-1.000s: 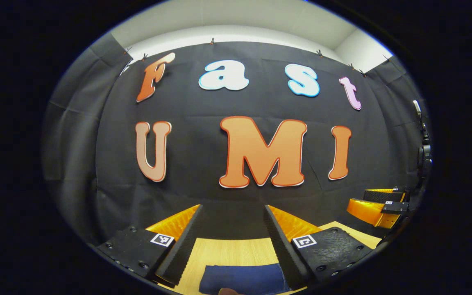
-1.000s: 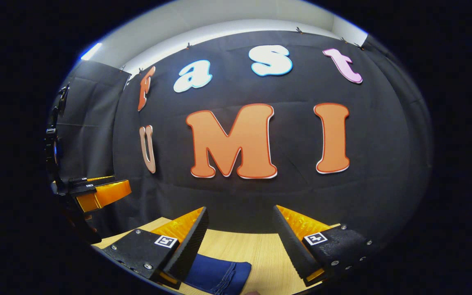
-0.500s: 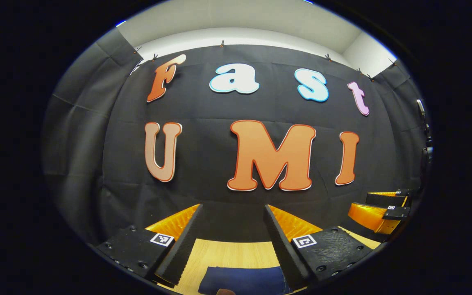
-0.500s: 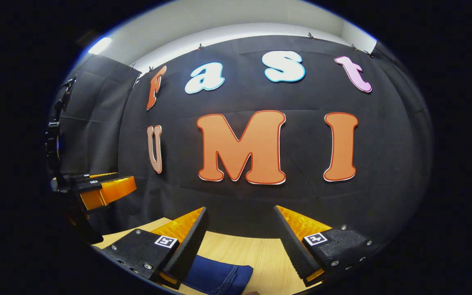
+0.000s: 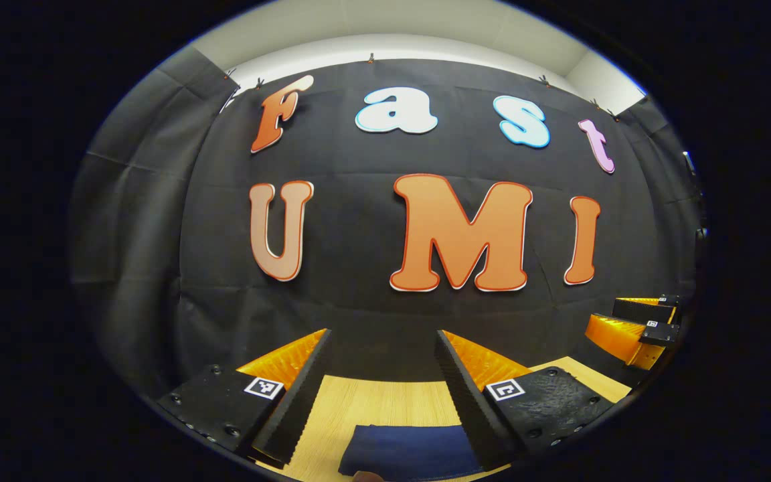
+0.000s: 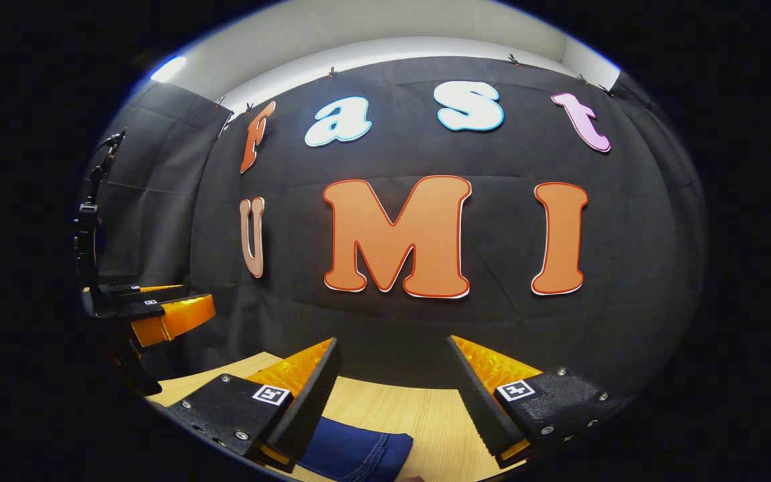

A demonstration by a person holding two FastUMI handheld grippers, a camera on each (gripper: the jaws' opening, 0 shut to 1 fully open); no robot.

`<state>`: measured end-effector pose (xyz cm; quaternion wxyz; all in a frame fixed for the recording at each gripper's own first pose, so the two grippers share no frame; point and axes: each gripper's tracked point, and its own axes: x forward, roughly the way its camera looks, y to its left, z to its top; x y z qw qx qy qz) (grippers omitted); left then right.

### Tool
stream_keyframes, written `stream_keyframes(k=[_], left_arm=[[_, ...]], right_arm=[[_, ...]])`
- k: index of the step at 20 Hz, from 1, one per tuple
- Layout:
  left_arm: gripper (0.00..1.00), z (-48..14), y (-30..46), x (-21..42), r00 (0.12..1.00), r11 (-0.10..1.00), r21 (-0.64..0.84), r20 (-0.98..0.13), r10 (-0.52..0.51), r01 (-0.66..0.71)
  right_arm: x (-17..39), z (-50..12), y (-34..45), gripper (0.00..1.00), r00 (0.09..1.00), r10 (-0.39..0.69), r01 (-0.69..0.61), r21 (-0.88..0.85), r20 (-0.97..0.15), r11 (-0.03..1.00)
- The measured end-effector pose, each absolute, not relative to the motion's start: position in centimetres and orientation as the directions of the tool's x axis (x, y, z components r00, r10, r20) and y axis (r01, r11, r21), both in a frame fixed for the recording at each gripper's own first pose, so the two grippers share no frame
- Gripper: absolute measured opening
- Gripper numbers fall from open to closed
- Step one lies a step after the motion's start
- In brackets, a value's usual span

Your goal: Grasp the waist and the cuffs of the jeans and fold them to make the two legs overlap; first hold the waist and fold one-third of the jeans toward the cuffs, then hold the cuffs and fold the remaining one-third in the same direction to finish folding.

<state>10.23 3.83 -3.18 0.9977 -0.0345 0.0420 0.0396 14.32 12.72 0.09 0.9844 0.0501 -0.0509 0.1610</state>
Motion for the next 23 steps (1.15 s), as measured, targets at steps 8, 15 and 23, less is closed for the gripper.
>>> stream_keyframes(k=[8, 15, 23], left_arm=[[0.95, -2.7, 3.5, 9.9, 0.994, 0.993, -0.068, -0.050, 0.094, -0.098], [0.97, -1.8, 1.4, 9.3, 0.997, 0.994, -0.084, -0.010, 0.075, -0.075], [0.94, -1.2, 0.3, 8.7, 0.998, 0.997, -0.058, 0.024, 0.053, -0.052]], right_arm=[[14.1, -0.5, 11.9, 0.96, 0.953, 0.284, -0.293, 0.081, 0.107, 0.953], [13.4, -1.5, 12.2, 0.96, 0.952, 0.290, -0.296, 0.049, 0.098, 0.954], [12.9, -1.2, 12.0, 0.89, 0.954, 0.283, -0.291, 0.075, 0.102, 0.954]])
